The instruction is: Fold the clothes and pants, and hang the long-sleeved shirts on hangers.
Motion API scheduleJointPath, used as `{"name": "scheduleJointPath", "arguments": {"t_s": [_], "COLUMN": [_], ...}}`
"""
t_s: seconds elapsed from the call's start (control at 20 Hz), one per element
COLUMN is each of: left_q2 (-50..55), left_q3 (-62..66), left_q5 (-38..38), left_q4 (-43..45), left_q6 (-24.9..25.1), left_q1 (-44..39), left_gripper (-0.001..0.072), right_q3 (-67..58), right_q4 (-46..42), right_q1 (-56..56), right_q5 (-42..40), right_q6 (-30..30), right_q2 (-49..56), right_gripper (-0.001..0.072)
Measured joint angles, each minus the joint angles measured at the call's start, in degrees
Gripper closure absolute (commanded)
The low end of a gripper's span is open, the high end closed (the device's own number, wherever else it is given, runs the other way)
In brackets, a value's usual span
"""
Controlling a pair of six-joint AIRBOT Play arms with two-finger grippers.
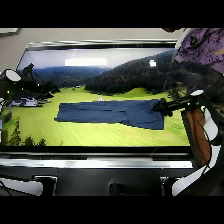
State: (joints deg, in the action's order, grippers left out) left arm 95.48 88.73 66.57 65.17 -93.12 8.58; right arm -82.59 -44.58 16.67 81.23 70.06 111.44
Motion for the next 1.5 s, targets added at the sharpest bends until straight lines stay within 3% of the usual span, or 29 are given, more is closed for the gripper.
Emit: {"name": "scheduleJointPath", "arguments": {"t_s": [0.05, 0.15, 0.2, 0.4, 0.75, 1.15, 1.5], "left_q2": [0.0, 0.1, 0.2, 2.2, 9.8, 21.7, 32.9], "left_q3": [0.0, 0.0, 0.0, 0.0, 1.0, 15.5, 28.1], "left_q5": [0.0, 0.0, 0.0, -0.8, -6.4, -11.7, -16.5], "left_q4": [-0.1, -0.3, -0.6, -2.8, -11.2, -14.9, -23.5], "left_q6": [-0.1, -0.1, -0.1, 0.0, -0.6, -7.3, -14.9], "left_q1": [0.0, -0.4, -1.0, -6.5, -24.2, -42.2, -49.8], "left_gripper": [0.025, 0.0672, 0.0692, 0.0693, 0.0694, 0.0695, 0.0695], "right_q3": [0.0, 0.0, -0.1, -2.5, -8.7, -20.6, -26.8], "right_q4": [-1.0, -2.6, -4.0, -11.5, -25.6, -29.5, -29.2], "right_q1": [-1.0, -2.3, -2.7, -3.1, -3.2, -3.2, -3.2], "right_q5": [-0.5, -1.1, -1.7, -0.8, 6.9, 14.8, 18.4], "right_q6": [0.0, 0.9, 2.3, 10.5, 21.4, 26.1, 28.6], "right_q2": [0.0, -1.1, -2.1, -9.4, -22.4, -26.3, -27.1], "right_gripper": [0.0684, 0.0686, 0.0686, 0.0686, 0.0685, 0.0685, 0.0685]}}
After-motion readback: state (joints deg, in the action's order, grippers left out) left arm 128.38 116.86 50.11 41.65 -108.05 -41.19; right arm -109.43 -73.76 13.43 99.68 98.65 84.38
